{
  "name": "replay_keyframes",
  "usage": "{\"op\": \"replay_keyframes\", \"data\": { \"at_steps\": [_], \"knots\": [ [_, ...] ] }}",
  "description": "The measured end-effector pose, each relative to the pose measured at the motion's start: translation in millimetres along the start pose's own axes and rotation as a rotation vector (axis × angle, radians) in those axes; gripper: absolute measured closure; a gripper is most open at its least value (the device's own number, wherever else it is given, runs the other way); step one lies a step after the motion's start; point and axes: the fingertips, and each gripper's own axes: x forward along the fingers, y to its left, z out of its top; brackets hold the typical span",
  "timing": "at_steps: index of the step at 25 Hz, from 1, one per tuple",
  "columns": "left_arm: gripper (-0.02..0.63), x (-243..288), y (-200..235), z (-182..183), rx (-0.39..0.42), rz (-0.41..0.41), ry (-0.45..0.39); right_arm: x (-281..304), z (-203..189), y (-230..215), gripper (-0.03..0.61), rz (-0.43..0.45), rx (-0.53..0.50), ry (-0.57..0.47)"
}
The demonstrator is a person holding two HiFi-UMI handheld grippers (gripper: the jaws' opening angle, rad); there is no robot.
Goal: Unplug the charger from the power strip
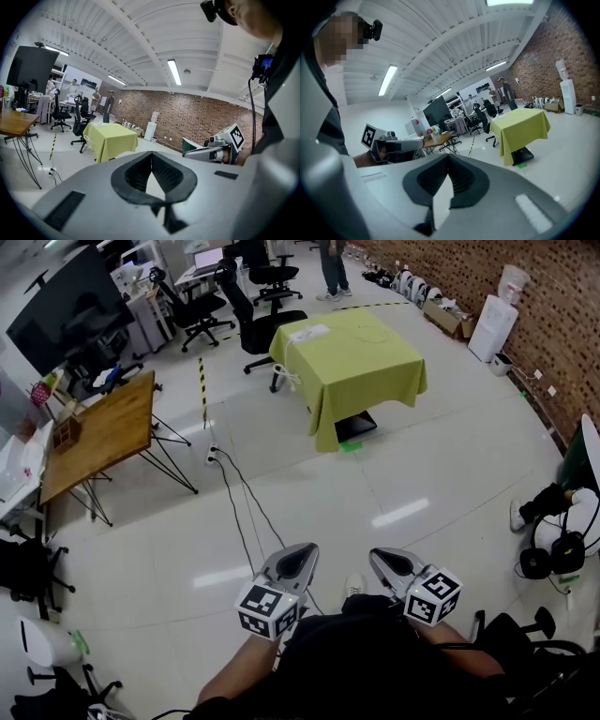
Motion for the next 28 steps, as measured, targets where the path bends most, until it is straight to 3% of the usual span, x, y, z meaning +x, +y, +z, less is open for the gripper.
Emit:
{"op": "replay_keyframes", "data": {
  "at_steps": [8, 16, 21, 28],
  "knots": [
    [0.606, 77, 15, 37, 0.009, 0.033, 0.014, 23, 54, -71, 0.575, 0.062, 0.018, -0.045],
    [0.606, 144, 21, 52, 0.007, 0.093, 0.012, 19, 75, -147, 0.575, 0.082, 0.038, -0.06],
    [0.606, 161, 13, 54, 0.02, 0.06, 0.048, 22, 82, -160, 0.575, 0.085, 0.068, -0.066],
    [0.606, 184, 38, 58, 0.002, 0.044, 0.05, 45, 91, -179, 0.575, 0.061, 0.059, -0.048]
  ]
}}
